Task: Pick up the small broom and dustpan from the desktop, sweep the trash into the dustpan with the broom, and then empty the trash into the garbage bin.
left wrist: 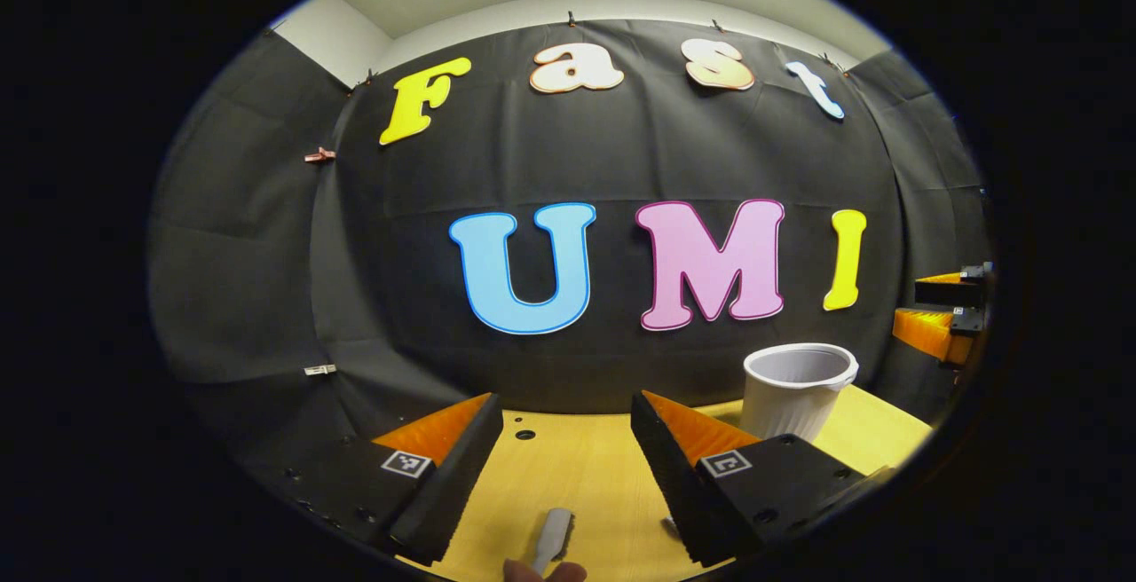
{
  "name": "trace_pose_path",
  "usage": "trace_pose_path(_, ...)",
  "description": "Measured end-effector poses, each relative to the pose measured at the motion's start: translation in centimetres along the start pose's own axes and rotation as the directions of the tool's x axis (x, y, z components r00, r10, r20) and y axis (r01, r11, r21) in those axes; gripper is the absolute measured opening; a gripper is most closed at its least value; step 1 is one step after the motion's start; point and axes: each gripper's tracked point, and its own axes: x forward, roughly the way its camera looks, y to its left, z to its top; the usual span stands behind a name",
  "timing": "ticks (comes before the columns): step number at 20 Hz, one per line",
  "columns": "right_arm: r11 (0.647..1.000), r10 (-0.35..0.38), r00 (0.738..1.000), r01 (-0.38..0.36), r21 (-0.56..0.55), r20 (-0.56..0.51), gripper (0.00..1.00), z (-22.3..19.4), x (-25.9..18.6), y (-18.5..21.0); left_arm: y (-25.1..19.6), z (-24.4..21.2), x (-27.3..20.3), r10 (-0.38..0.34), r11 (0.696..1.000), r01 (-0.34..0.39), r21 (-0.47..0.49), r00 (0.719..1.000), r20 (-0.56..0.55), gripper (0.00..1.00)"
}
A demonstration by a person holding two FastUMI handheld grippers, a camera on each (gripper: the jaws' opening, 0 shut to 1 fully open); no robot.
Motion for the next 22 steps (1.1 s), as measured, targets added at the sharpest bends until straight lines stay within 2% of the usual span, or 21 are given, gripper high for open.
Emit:
trace_pose_path(2, 0.999, 0.007, 1.000, -0.006, 0.036, -0.019, 0.96, -0.5, -0.1, 0.3, 0.1, -1.0, -0.4, -0.011, 1.000, 0.011, 0.005, 1.000, -0.019, 0.94)
trace_pose_path(4, 0.997, 0.038, 0.993, -0.030, 0.067, -0.116, 0.96, -3.1, -0.3, 1.4, 1.0, -2.6, -0.9, -0.022, 1.000, 0.023, 0.013, 0.998, -0.055, 0.94)
trace_pose_path(6, 0.989, 0.080, 0.952, -0.040, 0.139, -0.296, 0.96, -7.6, -1.8, 3.4, 3.2, -4.7, -1.2, -0.032, 0.999, 0.034, 0.021, 0.995, -0.091, 0.94)
trace_pose_path(8, 0.981, 0.095, 0.880, -0.003, 0.194, -0.465, 0.96, -13.1, -3.3, 5.2, 6.4, -7.1, -1.8, -0.043, 0.999, 0.047, 0.026, 0.991, -0.125, 0.94)
trace_pose_path(10, 0.979, 0.101, 0.782, 0.033, 0.203, -0.615, 0.96, -17.5, -5.2, 6.9, 8.9, -8.8, -2.7, -0.059, 0.997, 0.065, 0.034, 0.987, -0.151, 0.94)
trace_pose_path(13, 0.970, 0.140, 0.650, 0.061, 0.235, -0.747, 0.96, -23.1, -7.2, 9.9, 11.1, -10.9, -3.4, -0.079, 0.996, 0.086, 0.035, 0.982, -0.173, 0.95)
trace_pose_path(15, 0.975, 0.147, 0.574, 0.050, 0.214, -0.806, 0.95, -26.6, -7.6, 11.0, 12.2, -12.2, -3.8, -0.086, 0.995, 0.093, 0.025, 0.978, -0.189, 0.95)
trace_pose_path(19, 0.978, 0.161, 0.468, 0.044, 0.205, -0.869, 0.94, -31.9, -7.8, 12.9, 13.5, -13.8, -4.5, -0.081, 0.997, 0.081, -0.010, 0.973, -0.216, 0.94)
trace_pose_path(22, 0.978, 0.163, 0.408, 0.054, 0.202, -0.898, 0.93, -35.1, -7.3, 14.0, 14.5, -14.9, -4.9, -0.062, 0.998, 0.060, -0.017, 0.971, -0.232, 0.94)
